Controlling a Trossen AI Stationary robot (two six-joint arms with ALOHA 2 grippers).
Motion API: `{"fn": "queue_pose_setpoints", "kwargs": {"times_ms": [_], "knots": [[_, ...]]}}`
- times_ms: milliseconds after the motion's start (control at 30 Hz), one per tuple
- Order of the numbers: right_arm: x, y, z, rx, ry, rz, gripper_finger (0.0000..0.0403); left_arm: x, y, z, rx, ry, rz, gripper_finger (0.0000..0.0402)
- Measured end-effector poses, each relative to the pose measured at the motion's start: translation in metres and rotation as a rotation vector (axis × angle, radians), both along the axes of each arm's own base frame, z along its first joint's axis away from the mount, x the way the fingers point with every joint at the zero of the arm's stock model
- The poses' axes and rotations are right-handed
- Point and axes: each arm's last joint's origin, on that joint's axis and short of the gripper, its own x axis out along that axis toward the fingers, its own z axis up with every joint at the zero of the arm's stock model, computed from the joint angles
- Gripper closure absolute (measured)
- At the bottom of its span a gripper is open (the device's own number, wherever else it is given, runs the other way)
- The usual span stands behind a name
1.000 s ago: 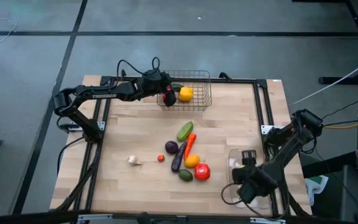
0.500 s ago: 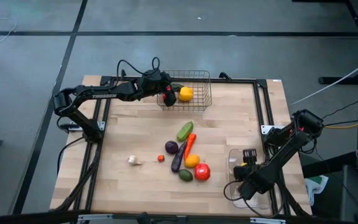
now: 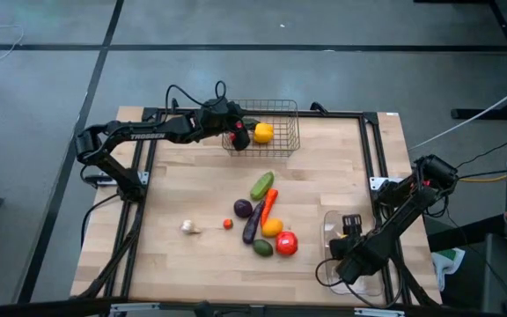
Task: Sort produce into baskets
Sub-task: Put the yellow lemon into the transparent bin, then put the purple eggplant into the wire basket
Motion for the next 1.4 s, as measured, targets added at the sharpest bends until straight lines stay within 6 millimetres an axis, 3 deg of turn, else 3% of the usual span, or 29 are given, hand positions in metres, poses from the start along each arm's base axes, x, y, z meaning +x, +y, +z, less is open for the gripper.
{"fn": "queue_pose_setpoints", "kwargs": {"times_ms": [300, 567, 967, 1400], "knots": [[0.002, 0.008, -0.001, 0.136, 0.04, 0.087, 0.0168, 0.01, -0.02, 0.002, 0.029, 0.003, -0.078, 0.0157], [0.002, 0.007, -0.001, 0.129, 0.041, 0.079, 0.0168, 0.02, -0.049, 0.002, 0.032, 0.004, -0.17, 0.0157], [0.002, 0.008, -0.001, 0.132, 0.037, 0.085, 0.0164, 0.03, -0.11, 0.006, -0.091, -0.067, -0.29, 0.0157], [0.003, 0.007, -0.001, 0.126, 0.03, 0.087, 0.0026, 0.019, -0.192, -0.013, -0.47, 0.038, -0.303, 0.0157]]}}
